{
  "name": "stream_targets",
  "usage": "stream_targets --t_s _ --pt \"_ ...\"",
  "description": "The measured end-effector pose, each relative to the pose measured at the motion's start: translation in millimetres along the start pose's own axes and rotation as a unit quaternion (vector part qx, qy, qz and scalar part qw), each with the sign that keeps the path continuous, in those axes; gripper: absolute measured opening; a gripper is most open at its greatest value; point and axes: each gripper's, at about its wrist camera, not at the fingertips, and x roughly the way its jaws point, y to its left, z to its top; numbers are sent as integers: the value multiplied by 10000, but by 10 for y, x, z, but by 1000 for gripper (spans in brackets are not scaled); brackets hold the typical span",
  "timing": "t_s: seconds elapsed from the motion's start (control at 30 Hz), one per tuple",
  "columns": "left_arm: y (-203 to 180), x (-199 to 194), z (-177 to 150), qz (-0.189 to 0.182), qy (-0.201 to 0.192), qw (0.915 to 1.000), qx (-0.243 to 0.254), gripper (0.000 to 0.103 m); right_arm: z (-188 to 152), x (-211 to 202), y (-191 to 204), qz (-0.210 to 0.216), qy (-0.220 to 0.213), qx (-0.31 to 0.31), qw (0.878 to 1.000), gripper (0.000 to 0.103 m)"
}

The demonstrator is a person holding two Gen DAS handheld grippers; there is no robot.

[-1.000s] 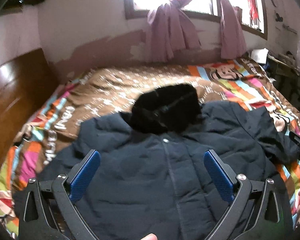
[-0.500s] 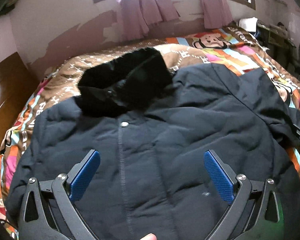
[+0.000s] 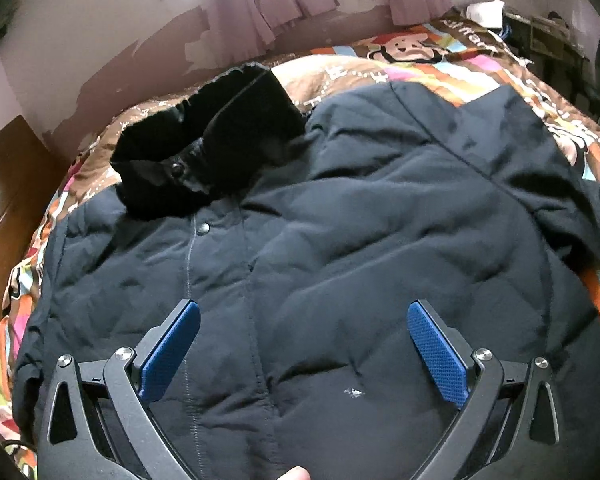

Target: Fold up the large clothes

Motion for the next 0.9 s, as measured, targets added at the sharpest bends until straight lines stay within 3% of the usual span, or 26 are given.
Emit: stream_targets --t_s 0.3,0.37,0.43,0.5,0.53,0.57,0.63,0.67,0.77,0.83,0.9 --pt "-33 205 -35 -181 159 9997 -88 102 119 277 -519 618 144 1735 9828 103" --pt "-21 222 -48 -221 182 9995 -140 102 127 369 -670 738 189 2248 9714 103" --pt "-12 220 -38 -263 238 9992 -160 102 79 463 -832 981 242 2873 9525 102" --pt "42 168 9 -371 285 9987 -212 102 24 489 -947 1091 199 3275 9383 92" --pt "77 115 27 -433 223 9985 -246 102 5 497 -981 1155 207 3364 9344 80" --pt "113 46 47 -489 118 9984 -275 102 -2 499 -993 1254 240 3399 9317 58" --pt "209 -166 125 -506 -168 9983 -241 102 -1 459 -990 1406 215 3447 9279 28" --pt "252 -257 167 -468 -251 9984 -204 102 16 410 -978 1399 147 3452 9279 19" --pt "411 -521 300 -364 -332 9987 -156 102 138 220 -885 1363 -196 3189 9377 11" --pt "592 -729 399 -305 -308 9989 -192 102 273 -67 -681 1280 -648 2632 9540 10" --pt "809 -956 467 -232 -302 9988 -298 102 371 -338 -427 1283 -1057 2126 9629 10"
